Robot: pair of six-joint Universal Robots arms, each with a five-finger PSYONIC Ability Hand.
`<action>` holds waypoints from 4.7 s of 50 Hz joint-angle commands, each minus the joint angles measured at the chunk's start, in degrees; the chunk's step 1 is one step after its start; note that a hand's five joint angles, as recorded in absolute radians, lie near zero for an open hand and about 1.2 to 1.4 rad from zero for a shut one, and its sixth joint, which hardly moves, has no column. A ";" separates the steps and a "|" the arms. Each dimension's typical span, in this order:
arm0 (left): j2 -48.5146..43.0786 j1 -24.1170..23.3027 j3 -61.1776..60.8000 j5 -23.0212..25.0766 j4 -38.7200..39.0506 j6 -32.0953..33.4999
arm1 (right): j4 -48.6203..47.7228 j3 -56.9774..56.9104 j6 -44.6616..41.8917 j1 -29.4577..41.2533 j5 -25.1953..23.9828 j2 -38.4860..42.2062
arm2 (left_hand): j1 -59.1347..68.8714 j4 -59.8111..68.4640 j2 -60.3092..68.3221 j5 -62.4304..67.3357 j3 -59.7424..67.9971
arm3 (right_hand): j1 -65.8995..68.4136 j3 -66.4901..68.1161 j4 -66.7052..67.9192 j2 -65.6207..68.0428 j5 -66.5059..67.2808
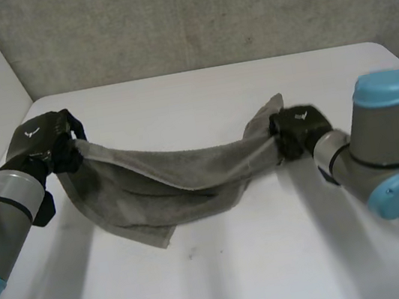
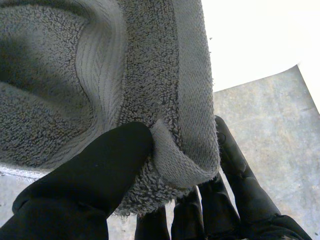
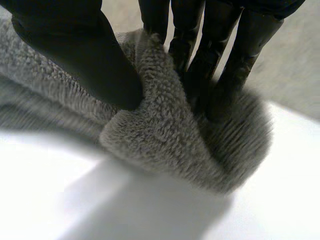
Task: Fold the towel.
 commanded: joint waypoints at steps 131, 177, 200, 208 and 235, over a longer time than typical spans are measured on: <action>-7.38 7.43 -2.58 3.82 11.91 17.40 | 5.89 12.53 -23.95 -18.63 -18.44 -3.04 | 12.74 9.99 10.25 11.15 10.34 | -13.15 -25.73 -26.32 -25.26 -23.32; -7.38 7.34 -3.29 3.82 11.82 17.32 | 4.84 -3.55 -21.23 -13.36 -17.12 5.85 | 12.74 9.99 10.25 11.15 10.34 | 24.97 12.39 11.80 12.87 14.81; 6.51 10.15 -8.12 7.33 -9.18 18.11 | 32.44 4.45 -27.12 -25.31 -17.03 -15.60 | 12.74 9.99 10.25 11.15 10.34 | 24.97 12.39 11.80 12.87 14.81; 10.82 14.81 -10.58 14.01 -20.78 23.12 | 51.42 8.49 -43.73 -31.29 -17.29 -19.82 | 12.74 9.99 10.25 11.15 10.34 | 24.97 12.39 11.80 12.87 14.81; -19.15 9.63 12.80 12.43 -13.14 19.51 | 37.01 -19.37 -19.73 -23.47 -15.10 8.21 | 12.74 9.99 10.25 11.15 10.34 | 24.97 12.39 11.80 12.87 14.81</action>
